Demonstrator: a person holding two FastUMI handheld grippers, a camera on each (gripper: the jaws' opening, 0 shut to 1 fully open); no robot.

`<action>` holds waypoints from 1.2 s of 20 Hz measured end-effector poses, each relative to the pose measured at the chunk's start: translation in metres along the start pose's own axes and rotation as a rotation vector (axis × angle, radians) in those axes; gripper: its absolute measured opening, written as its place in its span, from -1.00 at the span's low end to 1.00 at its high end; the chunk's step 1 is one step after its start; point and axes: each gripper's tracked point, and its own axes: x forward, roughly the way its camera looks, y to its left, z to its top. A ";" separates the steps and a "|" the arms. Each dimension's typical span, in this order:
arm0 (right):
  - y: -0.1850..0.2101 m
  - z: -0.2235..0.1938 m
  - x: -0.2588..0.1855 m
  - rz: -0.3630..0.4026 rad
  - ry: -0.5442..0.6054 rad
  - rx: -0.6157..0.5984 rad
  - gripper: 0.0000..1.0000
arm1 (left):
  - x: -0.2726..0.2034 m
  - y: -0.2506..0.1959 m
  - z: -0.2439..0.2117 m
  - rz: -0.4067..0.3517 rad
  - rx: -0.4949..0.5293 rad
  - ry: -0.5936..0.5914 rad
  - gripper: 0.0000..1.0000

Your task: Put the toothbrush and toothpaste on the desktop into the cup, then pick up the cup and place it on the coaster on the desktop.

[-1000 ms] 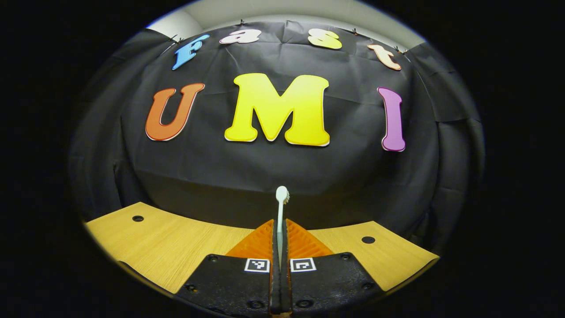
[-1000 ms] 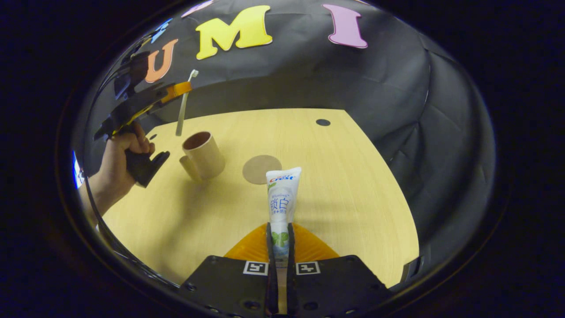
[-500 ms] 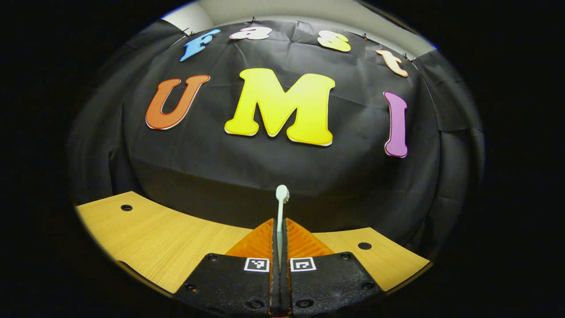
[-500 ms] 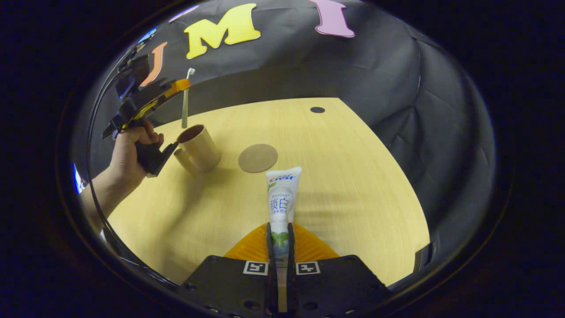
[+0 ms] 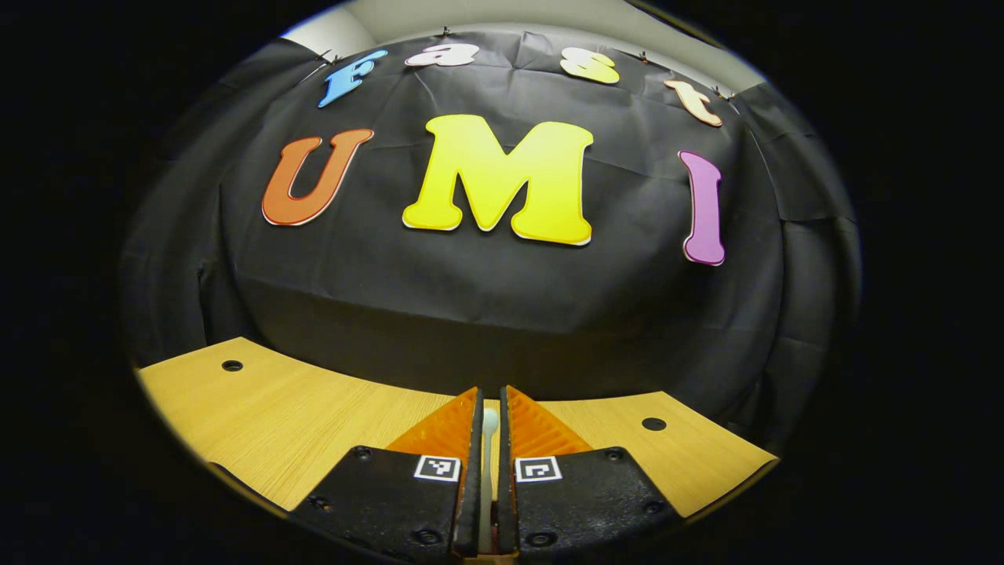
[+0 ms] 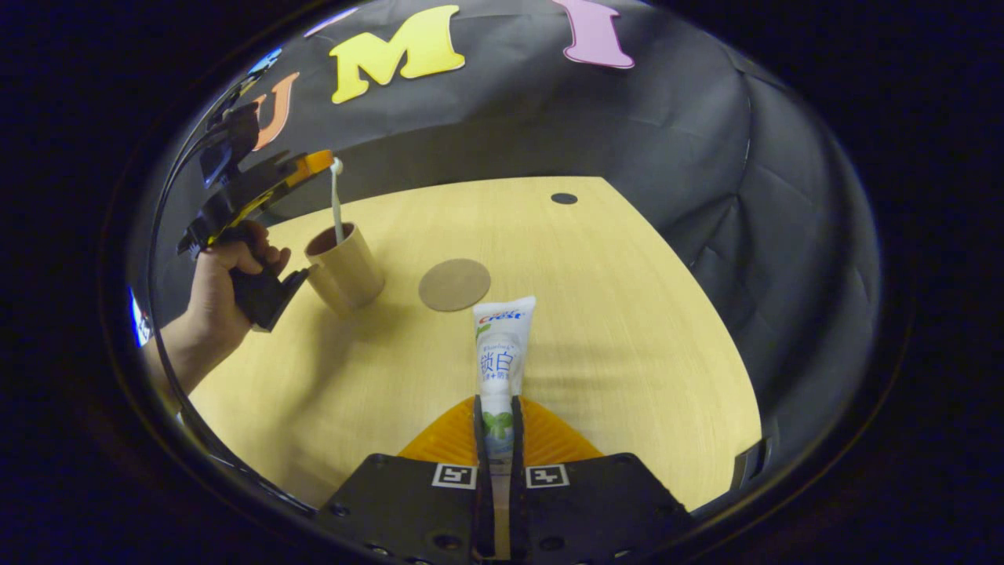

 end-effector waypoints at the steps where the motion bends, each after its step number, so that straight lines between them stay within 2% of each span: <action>1: 0.001 0.001 -0.001 0.004 -0.003 -0.005 -0.84 | -0.003 0.001 0.000 0.005 -0.002 -0.001 -0.75; 3: 0.006 0.002 -0.003 0.013 -0.014 -0.010 -0.84 | -0.007 0.003 0.003 0.013 0.007 0.006 -0.62; 5: 0.010 0.005 -0.006 0.024 -0.028 -0.018 -0.84 | -0.013 0.004 0.004 0.020 0.018 0.011 -0.37; 6: 0.011 0.008 -0.007 0.026 -0.035 -0.021 -0.84 | -0.016 0.004 0.008 0.020 0.016 0.006 -0.17; 7: 0.013 0.010 -0.008 0.032 -0.045 -0.023 -0.84 | -0.018 0.005 0.012 0.021 0.016 0.001 0.14; 8: 0.015 0.014 -0.010 0.036 -0.057 -0.028 -0.84 | -0.023 0.006 0.016 0.023 0.023 -0.006 0.30; 9: 0.018 0.016 -0.011 0.038 -0.067 -0.034 -0.84 | -0.026 0.008 0.019 0.026 0.034 -0.012 0.27; 11: 0.023 0.028 -0.013 0.048 -0.093 -0.036 -0.84 | -0.033 0.011 0.032 0.032 0.061 -0.027 0.92; 14: 0.036 0.049 -0.016 0.071 -0.156 -0.051 -0.84 | -0.050 0.017 0.048 0.031 0.080 -0.047 0.94; 17: 0.059 0.082 -0.019 0.113 -0.236 -0.064 -0.84 | -0.076 0.032 0.066 0.061 0.082 -0.054 0.94; 24: 0.155 0.183 -0.006 0.277 -0.509 -0.176 -0.84 | -0.140 0.082 0.077 0.175 0.059 -0.002 0.94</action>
